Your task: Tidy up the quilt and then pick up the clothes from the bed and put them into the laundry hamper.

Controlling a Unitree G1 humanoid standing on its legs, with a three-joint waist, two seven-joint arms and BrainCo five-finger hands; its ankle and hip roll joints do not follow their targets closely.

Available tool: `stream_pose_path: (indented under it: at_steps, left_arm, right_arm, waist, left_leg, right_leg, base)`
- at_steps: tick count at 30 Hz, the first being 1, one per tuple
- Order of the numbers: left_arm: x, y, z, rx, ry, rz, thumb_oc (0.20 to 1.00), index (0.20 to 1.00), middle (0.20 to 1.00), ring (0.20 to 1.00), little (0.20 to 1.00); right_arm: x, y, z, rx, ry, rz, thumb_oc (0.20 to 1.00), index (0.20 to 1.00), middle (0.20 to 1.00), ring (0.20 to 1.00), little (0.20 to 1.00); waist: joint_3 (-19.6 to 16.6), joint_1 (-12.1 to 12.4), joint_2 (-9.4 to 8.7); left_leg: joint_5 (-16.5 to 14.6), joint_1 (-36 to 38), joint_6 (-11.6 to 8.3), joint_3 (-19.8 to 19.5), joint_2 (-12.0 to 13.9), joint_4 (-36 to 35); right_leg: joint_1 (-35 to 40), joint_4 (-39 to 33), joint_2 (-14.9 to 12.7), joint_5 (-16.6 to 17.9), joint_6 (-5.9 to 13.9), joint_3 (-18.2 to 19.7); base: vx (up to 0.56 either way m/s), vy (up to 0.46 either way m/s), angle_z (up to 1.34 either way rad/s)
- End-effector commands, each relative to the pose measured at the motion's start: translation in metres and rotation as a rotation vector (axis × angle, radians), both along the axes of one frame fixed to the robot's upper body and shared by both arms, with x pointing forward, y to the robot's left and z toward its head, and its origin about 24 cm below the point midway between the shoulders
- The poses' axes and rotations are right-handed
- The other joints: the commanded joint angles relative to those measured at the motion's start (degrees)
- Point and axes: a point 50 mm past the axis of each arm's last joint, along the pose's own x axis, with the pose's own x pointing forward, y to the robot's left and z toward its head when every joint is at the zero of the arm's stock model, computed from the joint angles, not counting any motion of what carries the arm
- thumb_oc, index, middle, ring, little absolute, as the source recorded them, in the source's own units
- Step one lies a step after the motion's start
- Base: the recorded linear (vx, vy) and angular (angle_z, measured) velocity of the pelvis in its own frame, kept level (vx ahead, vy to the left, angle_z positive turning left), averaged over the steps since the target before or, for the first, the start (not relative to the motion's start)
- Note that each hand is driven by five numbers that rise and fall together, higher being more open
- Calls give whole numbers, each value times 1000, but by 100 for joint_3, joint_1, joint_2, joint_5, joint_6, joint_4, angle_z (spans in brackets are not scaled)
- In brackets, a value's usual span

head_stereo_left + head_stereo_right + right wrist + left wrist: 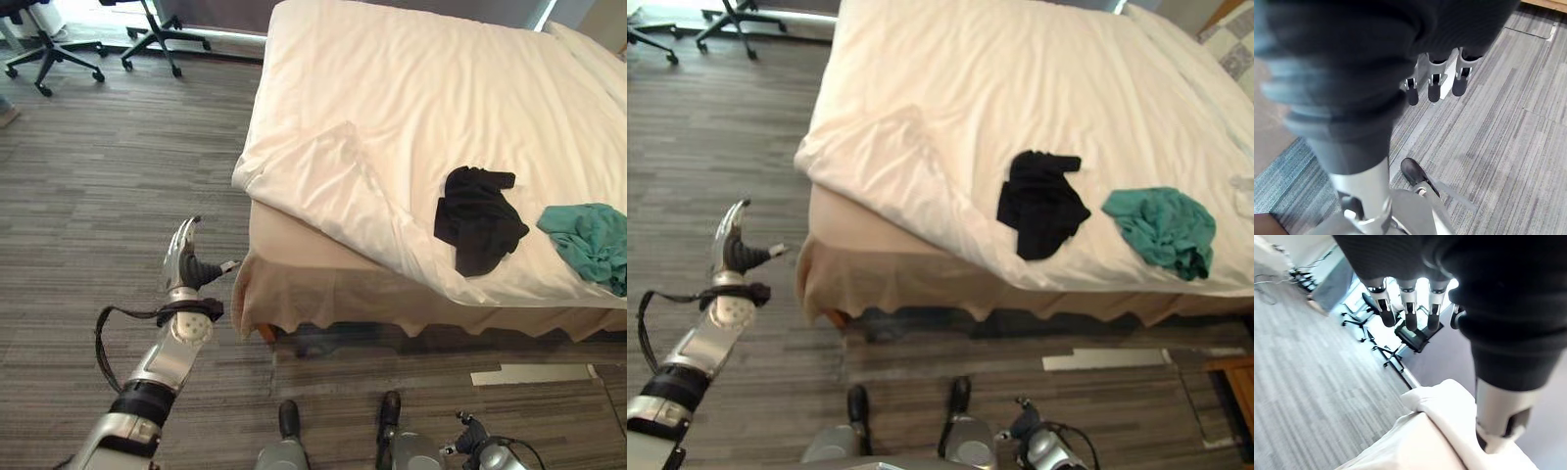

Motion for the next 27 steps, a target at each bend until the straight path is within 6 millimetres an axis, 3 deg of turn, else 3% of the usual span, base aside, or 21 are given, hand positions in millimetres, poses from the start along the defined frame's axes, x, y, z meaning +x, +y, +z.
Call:
stream_pose_path:
  at_steps: [1, 5, 6, 7, 8, 9, 12, 14, 17, 19, 22, 23, 24, 25, 26, 27]
  left_arm:
    - [8, -31, 43, 106, -203, -173, 1000, 1000, 1000, 1000, 1000]
    - [4, -37, 55, 122, -242, -222, 1000, 1000, 1000, 1000, 1000]
    - [48, -55, 145, 263, -392, -253, 1000, 1000, 1000, 1000, 1000]
    - [54, -44, 151, 333, -369, -239, 1000, 1000, 1000, 1000, 1000]
    - [55, -44, 151, 334, -371, -240, 1000, 1000, 1000, 1000, 1000]
    - [53, -42, 151, 383, -398, -217, 1000, 1000, 1000, 1000, 1000]
    - [67, -53, 168, 452, -433, -181, 1000, 1000, 1000, 1000, 1000]
    - [77, -44, 181, 509, -429, -95, 1000, 1000, 1000, 1000, 1000]
    - [87, -32, 215, 589, -446, 45, 1000, 1000, 1000, 1000, 1000]
    - [88, -29, 222, 603, -448, 76, 1000, 1000, 1000, 1000, 1000]
    - [93, -2, 225, 676, -336, 236, 1000, 1000, 1000, 1000, 1000]
    - [93, -2, 225, 676, -337, 236, 1000, 1000, 1000, 1000, 1000]
    - [94, 15, 217, 725, -237, 317, 953, 953, 953, 953, 953]
    - [93, 24, 211, 774, -179, 344, 495, 495, 495, 495, 495]
    - [91, 33, 201, 821, -104, 368, 200, 200, 200, 200, 200]
    - [92, 33, 201, 821, -104, 368, 200, 200, 200, 200, 200]
  right_arm:
    - [6, -6, 2, 9, -9, -9, 1000, 1000, 1000, 1000, 1000]
    - [14, -16, 6, -19, -19, -31, 1000, 1000, 1000, 1000, 1000]
    - [23, -25, 11, -49, 11, 50, 1000, 1000, 1000, 1000, 1000]
    - [35, -27, 16, -56, -31, 24, 1000, 1000, 1000, 1000, 1000]
    - [35, -26, 16, -55, -33, 24, 1000, 1000, 1000, 1000, 1000]
    - [37, -27, 18, -78, -67, 49, 1000, 1000, 1000, 1000, 1000]
    - [57, -22, 25, -85, -121, 64, 1000, 1000, 1000, 1000, 1000]
    - [67, -20, 29, -87, -161, 60, 1000, 1000, 1000, 1000, 1000]
    - [77, -12, 33, -75, -215, 55, 1000, 1000, 1000, 1000, 1000]
    - [82, -13, 36, -75, -235, 44, 1000, 1000, 1000, 1000, 1000]
    - [88, -11, 40, -77, -267, 40, 1000, 1000, 1000, 1000, 1000]
    - [88, -11, 40, -76, -267, 40, 1000, 1000, 1000, 1000, 1000]
    - [86, -10, 38, -70, -265, 35, 1000, 1000, 1000, 1000, 1000]
    - [84, -10, 37, -66, -259, 33, 1000, 1000, 1000, 1000, 1000]
    - [82, -12, 36, -67, -253, 32, 1000, 1000, 1000, 1000, 1000]
    - [82, -12, 36, -67, -253, 32, 1000, 1000, 1000, 1000, 1000]
  waist:
    - [6, -51, 242]
    - [67, -139, 398]
    - [-64, -543, 586]
    - [8, -481, 617]
    - [0, -474, 610]
    - [243, -541, 718]
    - [417, -623, 725]
    - [542, -725, 736]
    - [811, -882, 748]
    - [878, -901, 739]
    - [1085, -982, 682]
    - [1085, -979, 680]
    - [1159, -1024, 655]
    - [1184, -1036, 634]
    - [1191, -1037, 620]
    - [1192, -1036, 619]
  left_leg:
    - [-637, 237, -325, 281, 283, 152]
    - [-639, 154, -375, 246, 330, 205]
    - [-611, 171, -426, 341, 374, 109]
    - [-601, 157, -438, 397, 387, 112]
    - [-587, 133, -436, 402, 386, 113]
    - [-554, -147, -441, 383, 384, 209]
    - [-516, -446, -453, 389, 429, 311]
    - [-466, -657, -459, 447, 467, 357]
    - [-397, -891, -472, 531, 565, 386]
    - [-365, -973, -483, 559, 594, 403]
    - [-326, -1145, -506, 618, 668, 453]
    - [-327, -1148, -506, 618, 668, 454]
    - [-319, -1204, -510, 616, 692, 493]
    - [-317, -1215, -517, 617, 709, 515]
    - [-317, -1205, -525, 618, 724, 529]
    - [-318, -1204, -525, 618, 724, 529]
  right_leg:
    - [156, 476, 113, -334, 160, -3]
    - [106, 412, 155, -347, 112, 35]
    - [10, 397, 184, -367, 127, 114]
    - [-58, 442, 182, -366, 124, 128]
    - [-82, 438, 182, -349, 120, 135]
    - [-416, 531, 167, -303, 108, 176]
    - [-800, 714, 186, -310, 97, 258]
    - [-1074, 824, 195, -281, 108, 326]
    - [-1408, 911, 215, -246, 146, 419]
    - [-1515, 936, 221, -226, 155, 443]
    - [-1743, 985, 252, -183, 167, 479]
    - [-1746, 987, 252, -183, 167, 480]
    - [-1802, 1019, 266, -190, 158, 478]
    - [-1813, 1033, 275, -200, 151, 474]
    - [-1807, 1051, 282, -211, 145, 471]
    - [-1806, 1051, 282, -212, 145, 471]
  base:
    - [97, -71, 18]
    - [105, -70, -14]
    - [121, 43, -26]
    - [114, 43, -1]
    - [-82, 8, 8]
    - [-152, -29, -14]
    - [-106, -45, -38]
    - [-51, -17, -14]
    - [-35, -13, -28]
    - [-50, -13, -17]
    - [-39, -21, -18]
    - [-39, -35, -13]
    - [-15, -24, -9]
    - [-15, -29, -9]
    - [-4, -16, -6]
    - [0, -7, -4]
